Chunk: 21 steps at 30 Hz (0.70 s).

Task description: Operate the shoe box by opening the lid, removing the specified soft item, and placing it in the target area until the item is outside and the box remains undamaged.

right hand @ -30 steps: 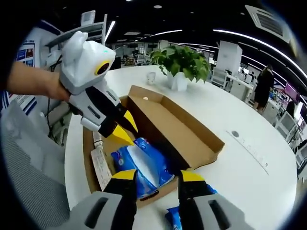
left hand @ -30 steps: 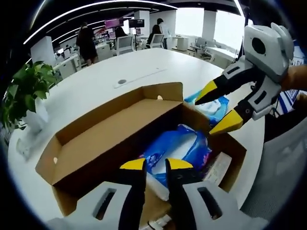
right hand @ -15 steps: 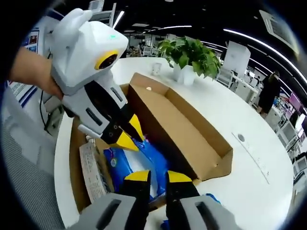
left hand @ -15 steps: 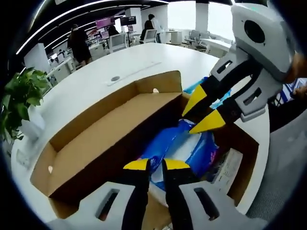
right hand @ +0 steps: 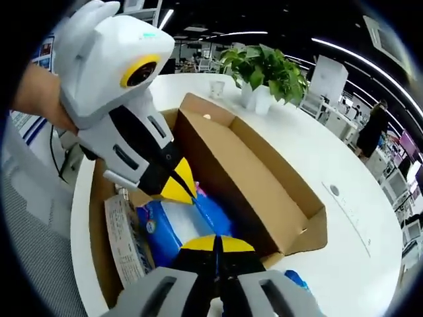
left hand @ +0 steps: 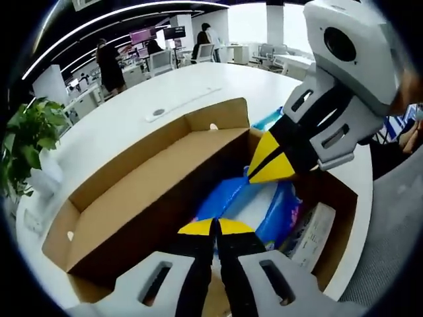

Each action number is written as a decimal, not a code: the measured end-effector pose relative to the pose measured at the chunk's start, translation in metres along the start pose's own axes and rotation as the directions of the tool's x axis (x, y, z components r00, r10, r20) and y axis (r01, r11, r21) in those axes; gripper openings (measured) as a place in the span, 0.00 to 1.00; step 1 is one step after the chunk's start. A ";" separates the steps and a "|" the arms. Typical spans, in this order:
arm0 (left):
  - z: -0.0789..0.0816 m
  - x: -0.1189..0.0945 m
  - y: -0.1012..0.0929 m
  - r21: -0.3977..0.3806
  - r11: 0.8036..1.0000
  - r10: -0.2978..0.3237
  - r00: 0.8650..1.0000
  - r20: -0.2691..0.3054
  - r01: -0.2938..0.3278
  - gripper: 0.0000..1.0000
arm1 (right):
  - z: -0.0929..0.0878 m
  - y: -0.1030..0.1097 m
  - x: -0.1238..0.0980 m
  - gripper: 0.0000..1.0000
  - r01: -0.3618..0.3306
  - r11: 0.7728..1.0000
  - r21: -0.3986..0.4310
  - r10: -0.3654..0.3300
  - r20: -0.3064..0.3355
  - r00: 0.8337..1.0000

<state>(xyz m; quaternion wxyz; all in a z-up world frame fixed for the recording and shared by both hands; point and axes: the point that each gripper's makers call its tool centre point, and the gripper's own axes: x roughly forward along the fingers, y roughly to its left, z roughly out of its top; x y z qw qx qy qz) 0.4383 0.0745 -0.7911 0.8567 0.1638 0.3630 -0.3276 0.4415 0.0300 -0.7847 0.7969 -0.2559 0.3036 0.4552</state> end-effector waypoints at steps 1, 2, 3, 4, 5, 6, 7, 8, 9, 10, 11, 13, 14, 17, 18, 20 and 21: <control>0.000 -0.001 0.000 0.001 1.000 0.001 1.000 0.001 -0.001 0.00 | 0.001 0.001 -0.001 0.00 -0.002 1.000 0.000 0.002 0.003 1.000; 0.000 -0.002 0.001 0.000 1.000 0.002 1.000 0.002 -0.002 0.00 | 0.002 0.001 -0.001 0.00 -0.002 1.000 -0.002 0.002 0.007 1.000; 0.001 -0.004 0.001 -0.001 1.000 0.003 1.000 0.005 -0.003 0.00 | 0.003 0.002 -0.003 0.00 -0.002 1.000 -0.004 0.002 0.011 1.000; 0.001 -0.005 0.001 -0.002 1.000 0.005 1.000 0.008 -0.005 0.00 | 0.004 0.003 -0.003 0.00 -0.002 1.000 -0.005 0.002 0.014 1.000; 0.002 -0.006 0.002 0.001 1.000 0.007 1.000 0.012 -0.008 0.00 | 0.005 0.004 -0.005 0.00 -0.004 1.000 -0.007 0.004 0.018 1.000; 0.002 -0.008 0.002 -0.002 1.000 0.007 1.000 0.014 -0.007 0.00 | 0.006 0.004 -0.005 0.00 -0.004 1.000 -0.007 0.004 0.019 1.000; 0.003 -0.009 0.001 0.000 1.000 0.009 1.000 0.018 -0.009 0.00 | 0.007 0.004 -0.006 0.00 -0.003 1.000 -0.010 0.003 0.022 1.000; 0.003 -0.011 0.001 0.002 1.000 0.010 1.000 0.018 -0.010 0.00 | 0.007 0.005 -0.006 0.00 -0.003 1.000 -0.010 0.004 0.024 1.000; 0.003 -0.012 0.001 0.003 1.000 0.011 1.000 0.020 -0.011 0.00 | 0.008 0.005 -0.007 0.00 -0.004 1.000 -0.008 0.004 0.027 1.000; 0.004 -0.014 0.001 0.006 1.000 0.013 1.000 0.025 -0.013 0.00 | 0.009 0.006 -0.008 0.00 -0.004 1.000 -0.010 0.005 0.031 1.000; 0.005 -0.015 0.001 0.006 1.000 0.014 1.000 0.028 -0.014 0.00 | 0.010 0.006 -0.009 0.00 -0.004 1.000 -0.012 0.004 0.033 0.999; 0.006 -0.019 0.002 0.017 1.000 0.020 0.999 0.032 -0.021 0.00 | 0.013 0.008 -0.012 0.00 -0.007 1.000 -0.012 0.008 0.042 0.999; 0.007 -0.021 0.002 0.020 1.000 0.021 0.999 0.034 -0.022 0.00 | 0.014 0.009 -0.013 0.00 -0.008 1.000 -0.013 0.008 0.044 0.999; 0.010 -0.027 0.003 0.023 0.999 0.028 0.999 0.041 -0.029 0.00 | 0.018 0.010 -0.015 0.00 -0.008 1.000 -0.020 0.009 0.055 0.998; 0.010 -0.028 0.003 0.024 0.999 0.030 0.999 0.042 -0.031 0.00 | 0.021 0.010 -0.016 0.00 -0.006 1.000 -0.023 0.007 0.060 0.998; 0.012 -0.031 0.005 0.027 0.999 0.037 0.998 0.047 -0.039 0.00 | 0.024 0.010 -0.018 0.00 -0.005 1.000 -0.026 0.007 0.067 0.998; 0.012 -0.033 0.006 0.028 0.999 0.040 0.998 0.049 -0.041 0.00 | 0.027 0.010 -0.020 0.00 -0.004 1.000 -0.028 0.006 0.071 0.997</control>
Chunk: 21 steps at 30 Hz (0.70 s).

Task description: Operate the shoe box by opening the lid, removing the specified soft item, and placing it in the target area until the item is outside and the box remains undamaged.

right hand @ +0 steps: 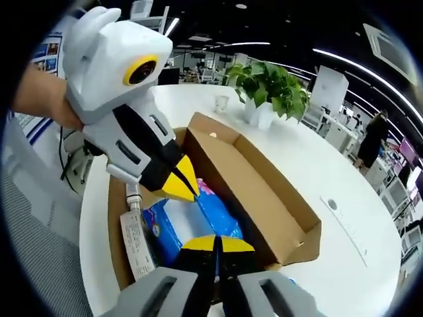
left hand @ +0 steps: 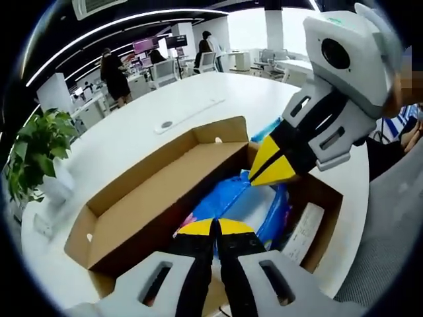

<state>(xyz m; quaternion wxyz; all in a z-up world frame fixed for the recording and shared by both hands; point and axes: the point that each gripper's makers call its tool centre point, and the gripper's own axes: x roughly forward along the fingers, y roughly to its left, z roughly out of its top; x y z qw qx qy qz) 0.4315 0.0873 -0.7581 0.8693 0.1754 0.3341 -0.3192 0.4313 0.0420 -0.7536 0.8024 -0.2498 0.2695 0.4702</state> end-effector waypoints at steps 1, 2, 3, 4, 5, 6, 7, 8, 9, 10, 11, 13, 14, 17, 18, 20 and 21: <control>0.001 -0.002 0.001 -0.001 1.000 0.004 1.000 0.001 -0.004 0.00 | 0.002 0.000 -0.001 0.00 0.001 1.000 -0.003 -0.001 0.005 1.000; 0.002 -0.005 0.002 0.000 1.000 0.012 1.000 -0.001 -0.012 0.00 | 0.006 0.000 -0.003 0.00 0.003 1.000 -0.006 -0.003 0.012 1.000; 0.003 -0.006 0.002 0.002 1.000 0.011 1.000 0.001 -0.011 0.00 | 0.008 -0.001 -0.004 0.00 0.008 1.000 -0.012 -0.008 0.018 1.000; 0.002 -0.007 0.001 0.002 1.000 0.008 1.000 -0.009 -0.008 0.00 | 0.012 -0.002 -0.007 0.00 0.011 1.000 -0.011 -0.010 0.027 1.000; 0.003 -0.009 0.003 0.023 1.000 0.020 1.000 -0.005 -0.020 0.00 | 0.015 -0.003 -0.008 0.00 0.012 1.000 -0.008 -0.011 0.032 0.999; 0.003 -0.011 0.005 0.026 0.999 0.026 1.000 -0.005 -0.025 0.00 | 0.018 -0.005 -0.010 0.00 0.018 1.000 -0.013 -0.017 0.039 0.999; 0.004 -0.013 0.005 0.017 1.000 0.021 1.000 -0.004 -0.021 0.00 | 0.019 -0.006 -0.012 0.00 0.020 1.000 -0.016 -0.019 0.042 0.999; 0.004 -0.015 0.003 -0.007 1.000 0.010 1.000 0.001 -0.010 0.00 | 0.021 -0.006 -0.014 0.00 0.020 1.000 -0.018 -0.019 0.043 0.999; 0.005 -0.017 0.003 -0.013 1.000 0.012 1.000 0.002 -0.012 0.00 | 0.021 -0.006 -0.014 0.00 0.022 0.999 -0.023 -0.021 0.044 0.999; 0.005 -0.018 0.003 -0.011 1.000 0.014 1.000 0.002 -0.014 0.00 | 0.020 -0.006 -0.014 0.00 0.023 0.999 -0.025 -0.022 0.042 0.999; 0.006 -0.019 0.004 -0.001 1.000 0.022 1.000 0.004 -0.022 0.00 | 0.019 -0.005 -0.014 0.00 0.023 0.999 -0.025 -0.022 0.042 0.999; 0.006 -0.021 0.003 0.000 1.000 0.024 1.000 0.006 -0.024 0.00 | 0.018 -0.002 -0.015 0.00 0.017 1.000 -0.025 -0.016 0.040 0.999; 0.007 -0.022 0.003 -0.003 1.000 0.024 1.000 0.009 -0.024 0.00 | 0.017 0.001 -0.015 0.00 0.012 1.000 -0.026 -0.011 0.037 0.999; 0.009 -0.024 0.003 0.005 1.000 0.028 1.000 0.012 -0.028 0.00 | 0.011 0.010 -0.013 0.00 -0.010 1.000 -0.028 0.011 0.021 1.000; 0.009 -0.024 0.003 0.006 1.000 0.029 1.000 0.012 -0.029 0.00 | 0.010 0.012 -0.012 0.00 -0.015 0.999 -0.035 0.016 0.021 1.000; 0.009 -0.025 0.002 0.005 1.000 0.030 0.999 0.012 -0.030 0.00 | 0.006 0.017 -0.010 0.00 -0.029 0.999 -0.035 0.029 0.007 1.000; 0.010 -0.025 0.002 0.006 0.999 0.031 0.999 0.013 -0.031 0.00 | 0.003 0.020 -0.008 0.02 -0.033 0.999 -0.034 0.033 0.000 0.999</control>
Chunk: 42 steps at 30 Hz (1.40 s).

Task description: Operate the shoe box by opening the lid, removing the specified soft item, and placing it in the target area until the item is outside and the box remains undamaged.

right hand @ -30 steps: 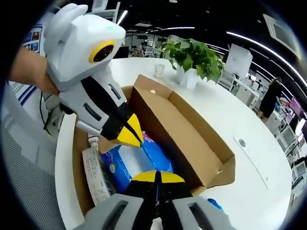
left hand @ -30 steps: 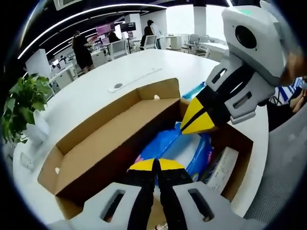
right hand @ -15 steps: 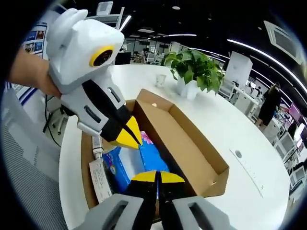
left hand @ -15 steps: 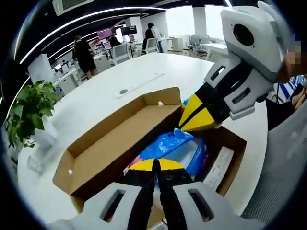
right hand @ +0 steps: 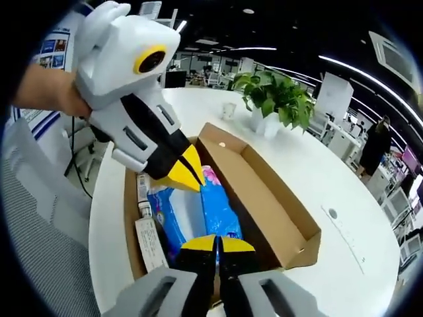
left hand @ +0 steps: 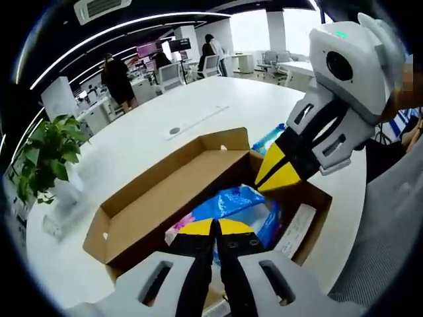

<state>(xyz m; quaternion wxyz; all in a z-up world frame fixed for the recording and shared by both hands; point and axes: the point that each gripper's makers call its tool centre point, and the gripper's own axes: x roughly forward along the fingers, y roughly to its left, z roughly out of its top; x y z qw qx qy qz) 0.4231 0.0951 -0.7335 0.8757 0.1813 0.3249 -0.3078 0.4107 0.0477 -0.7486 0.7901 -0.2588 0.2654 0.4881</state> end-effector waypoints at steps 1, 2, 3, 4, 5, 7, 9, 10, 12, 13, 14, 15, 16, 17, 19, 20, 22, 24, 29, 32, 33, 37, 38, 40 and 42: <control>0.000 0.000 -0.001 0.002 1.000 0.000 1.000 -0.001 0.000 0.00 | -0.002 0.001 0.002 0.04 0.001 1.000 -0.004 -0.001 -0.002 1.000; 0.001 0.000 -0.001 0.003 1.000 0.000 1.000 -0.001 0.000 0.00 | -0.003 0.002 0.004 0.04 0.003 1.000 -0.009 -0.003 -0.006 1.000; 0.002 -0.001 -0.002 0.004 1.000 -0.001 1.000 0.000 0.001 0.00 | -0.006 0.002 0.006 0.04 0.006 1.000 -0.011 -0.006 -0.014 1.000; 0.002 -0.001 -0.003 0.006 1.000 -0.001 1.000 0.001 0.001 0.00 | -0.007 0.002 0.007 0.05 0.010 1.000 -0.010 -0.010 -0.016 1.000; 0.003 -0.001 -0.004 0.008 1.000 -0.001 1.000 0.002 0.001 0.00 | -0.008 0.001 0.009 0.06 0.012 1.000 -0.009 -0.013 -0.018 1.000; 0.005 -0.002 -0.004 0.010 1.000 -0.001 1.000 0.005 0.001 0.00 | -0.010 -0.002 0.013 0.10 0.030 1.000 -0.007 -0.030 -0.032 0.999; 0.007 -0.004 -0.005 0.011 1.000 -0.001 1.000 0.010 0.001 0.00 | -0.012 -0.004 0.016 0.13 0.047 0.999 -0.005 -0.047 -0.040 0.998; 0.008 -0.005 -0.006 0.013 1.000 -0.003 1.000 0.013 0.003 0.00 | -0.012 -0.006 0.016 0.13 0.058 0.998 -0.005 -0.058 -0.040 0.998; 0.010 -0.006 -0.006 0.020 1.000 -0.003 1.000 0.015 0.003 0.00 | -0.010 -0.009 0.017 0.13 0.070 0.998 -0.001 -0.070 -0.036 0.997; 0.010 -0.007 -0.006 0.024 1.000 -0.003 1.000 0.018 0.003 0.00 | -0.010 -0.010 0.018 0.13 0.074 0.997 0.001 -0.074 -0.034 0.997; 0.012 -0.008 -0.007 0.026 1.000 -0.005 1.000 0.022 0.004 0.00 | -0.009 -0.011 0.019 0.12 0.080 0.997 0.001 -0.080 -0.030 0.996; 0.012 -0.008 -0.007 0.026 1.000 -0.004 1.000 0.023 0.004 0.00 | -0.008 -0.012 0.019 0.11 0.084 0.996 0.006 -0.083 -0.026 0.996; 0.013 -0.009 -0.006 0.026 1.000 -0.005 1.000 0.023 0.004 0.00 | -0.007 -0.013 0.018 0.07 0.086 0.996 0.003 -0.086 -0.022 0.996; 0.013 -0.010 -0.006 0.026 1.000 -0.005 1.000 0.026 0.004 0.00 | -0.004 -0.012 0.017 0.02 0.086 0.996 -0.003 -0.086 -0.014 0.996; 0.015 -0.011 -0.006 0.022 1.000 -0.004 0.999 0.033 0.003 0.00 | -0.001 -0.012 0.015 0.00 0.090 0.996 -0.009 -0.090 0.000 0.996; 0.016 -0.012 -0.006 0.021 1.000 -0.005 0.999 0.035 0.004 0.00 | -0.001 -0.014 0.015 0.00 0.101 0.995 -0.009 -0.101 -0.002 0.995; 0.017 -0.014 -0.006 0.022 1.000 -0.007 0.999 0.038 0.006 0.00 | 0.001 -0.015 0.013 0.00 0.101 0.995 -0.011 -0.101 0.006 0.995; 0.017 -0.015 -0.006 0.030 1.000 -0.006 0.999 0.042 0.005 0.00 | 0.003 -0.016 0.009 0.00 0.104 0.995 -0.010 -0.104 0.018 0.994; 0.015 -0.017 -0.008 0.062 0.998 -0.004 0.999 0.035 0.002 0.00 | 0.007 -0.017 0.000 0.00 0.106 0.994 -0.016 -0.106 0.028 0.994; 0.015 -0.018 -0.009 0.071 0.997 -0.004 0.999 0.034 0.001 0.00 | 0.010 -0.018 -0.006 0.00 0.109 0.994 -0.015 -0.108 0.034 0.994; 0.016 -0.019 -0.009 0.074 0.997 -0.004 0.999 0.035 0.001 0.00 | 0.010 -0.018 -0.007 0.00 0.109 0.994 -0.013 -0.109 0.035 0.993; 0.019 -0.022 -0.010 0.084 0.996 -0.002 0.999 0.039 -0.001 0.00 | 0.015 -0.018 -0.016 0.00 0.111 0.994 -0.017 -0.111 0.042 0.993; 0.020 -0.023 -0.010 0.084 0.996 -0.001 0.999 0.044 -0.003 0.00 | 0.016 -0.018 -0.018 0.00 0.112 0.994 -0.016 -0.112 0.044 0.993; 0.023 -0.025 -0.010 0.080 0.997 -0.002 0.999 0.048 -0.002 0.00 | 0.019 -0.019 -0.022 0.00 0.117 0.993 -0.014 -0.116 0.052 0.992; 0.026 -0.027 -0.010 0.080 0.997 -0.001 0.998 0.056 -0.004 0.00 | 0.023 -0.020 -0.027 0.00 0.122 0.992 -0.015 -0.121 0.057 0.991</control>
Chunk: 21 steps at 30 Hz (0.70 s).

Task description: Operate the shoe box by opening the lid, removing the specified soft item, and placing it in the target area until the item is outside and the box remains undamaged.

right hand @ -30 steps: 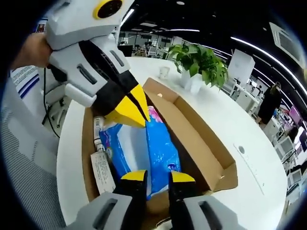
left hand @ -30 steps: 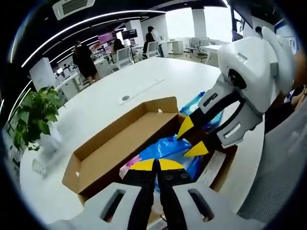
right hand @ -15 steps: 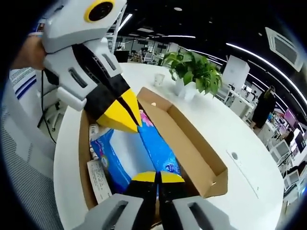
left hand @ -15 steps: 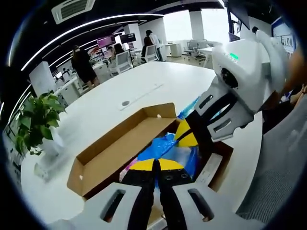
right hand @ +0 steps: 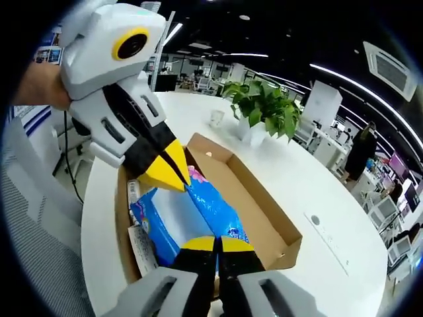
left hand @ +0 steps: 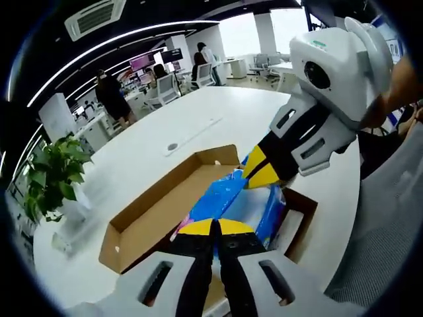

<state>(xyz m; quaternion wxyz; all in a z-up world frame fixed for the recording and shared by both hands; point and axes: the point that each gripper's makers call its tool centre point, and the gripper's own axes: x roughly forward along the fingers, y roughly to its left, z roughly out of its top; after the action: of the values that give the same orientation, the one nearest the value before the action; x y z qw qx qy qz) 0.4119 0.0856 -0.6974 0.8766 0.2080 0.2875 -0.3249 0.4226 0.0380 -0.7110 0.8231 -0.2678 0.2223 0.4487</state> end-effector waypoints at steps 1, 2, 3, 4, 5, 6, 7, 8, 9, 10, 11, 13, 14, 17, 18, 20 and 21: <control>0.002 -0.001 0.000 0.003 1.000 0.001 1.000 0.004 -0.001 0.00 | 0.002 -0.001 -0.003 0.00 0.002 1.000 -0.001 -0.002 0.003 1.000; 0.004 -0.002 0.000 0.002 1.000 0.002 1.000 0.007 -0.002 0.00 | 0.004 -0.002 -0.004 0.00 0.004 1.000 -0.002 -0.004 0.006 1.000; 0.006 -0.002 0.000 0.002 1.000 0.002 1.000 0.011 -0.002 0.00 | 0.005 -0.003 -0.007 0.00 0.007 1.000 -0.002 -0.007 0.010 1.000; 0.008 -0.004 0.000 0.002 1.000 0.003 1.000 0.018 -0.003 0.00 | 0.007 -0.004 -0.009 0.00 0.009 1.000 0.000 -0.009 0.012 1.000; 0.010 -0.004 0.000 0.002 1.000 0.002 1.000 0.023 -0.002 0.00 | 0.009 -0.006 -0.012 0.00 0.014 1.000 0.003 -0.014 0.015 1.000; 0.012 -0.005 0.000 0.003 1.000 0.003 1.000 0.025 -0.003 0.00 | 0.010 -0.006 -0.013 0.00 0.015 1.000 0.004 -0.015 0.017 1.000; 0.013 -0.005 0.000 0.004 1.000 0.003 1.000 0.029 -0.004 0.00 | 0.011 -0.007 -0.015 0.00 0.016 1.000 0.003 -0.016 0.018 1.000; 0.016 -0.007 -0.001 0.007 1.000 0.002 0.999 0.033 -0.003 0.00 | 0.012 -0.008 -0.017 0.00 0.019 1.000 0.003 -0.019 0.020 1.000; 0.018 -0.007 -0.001 0.007 1.000 0.003 0.999 0.037 -0.003 0.00 | 0.013 -0.010 -0.019 0.00 0.020 1.000 0.004 -0.020 0.020 1.000; 0.020 -0.008 -0.001 0.008 1.000 0.002 0.999 0.042 -0.002 0.00 | 0.014 -0.011 -0.020 0.00 0.022 1.000 0.003 -0.022 0.021 1.000; 0.023 -0.009 -0.002 0.009 1.000 0.001 0.999 0.047 -0.002 0.00 | 0.014 -0.012 -0.022 0.00 0.024 1.000 0.003 -0.024 0.022 0.999; 0.027 -0.010 -0.003 0.016 1.000 -0.002 0.999 0.051 0.001 0.00 | 0.016 -0.014 -0.027 0.00 0.027 1.000 0.005 -0.027 0.024 0.999; 0.029 -0.010 -0.003 0.018 1.000 -0.003 0.999 0.053 0.002 0.00 | 0.016 -0.015 -0.029 0.00 0.030 1.000 0.004 -0.030 0.024 0.999; 0.039 -0.011 -0.004 0.022 1.000 -0.009 0.998 0.064 0.008 0.00 | 0.017 -0.019 -0.036 0.00 0.035 0.999 0.002 -0.035 0.025 0.999; 0.042 -0.011 -0.005 0.022 1.000 -0.011 0.998 0.067 0.009 0.00 | 0.017 -0.020 -0.038 0.00 0.037 0.999 0.001 -0.037 0.025 0.999; 0.047 -0.010 -0.007 0.029 0.999 -0.018 0.997 0.070 0.016 0.00 | 0.017 -0.025 -0.043 0.00 0.045 0.999 0.005 -0.045 0.028 0.999; 0.048 -0.010 -0.007 0.031 0.999 -0.020 0.997 0.070 0.018 0.00 | 0.017 -0.028 -0.046 0.00 0.051 0.999 0.008 -0.051 0.029 0.998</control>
<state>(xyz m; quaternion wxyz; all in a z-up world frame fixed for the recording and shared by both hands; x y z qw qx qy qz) 0.4182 0.0585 -0.6563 0.8798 0.2071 0.2532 -0.3448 0.4255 0.0076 -0.6631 0.8383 -0.2640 0.2050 0.4307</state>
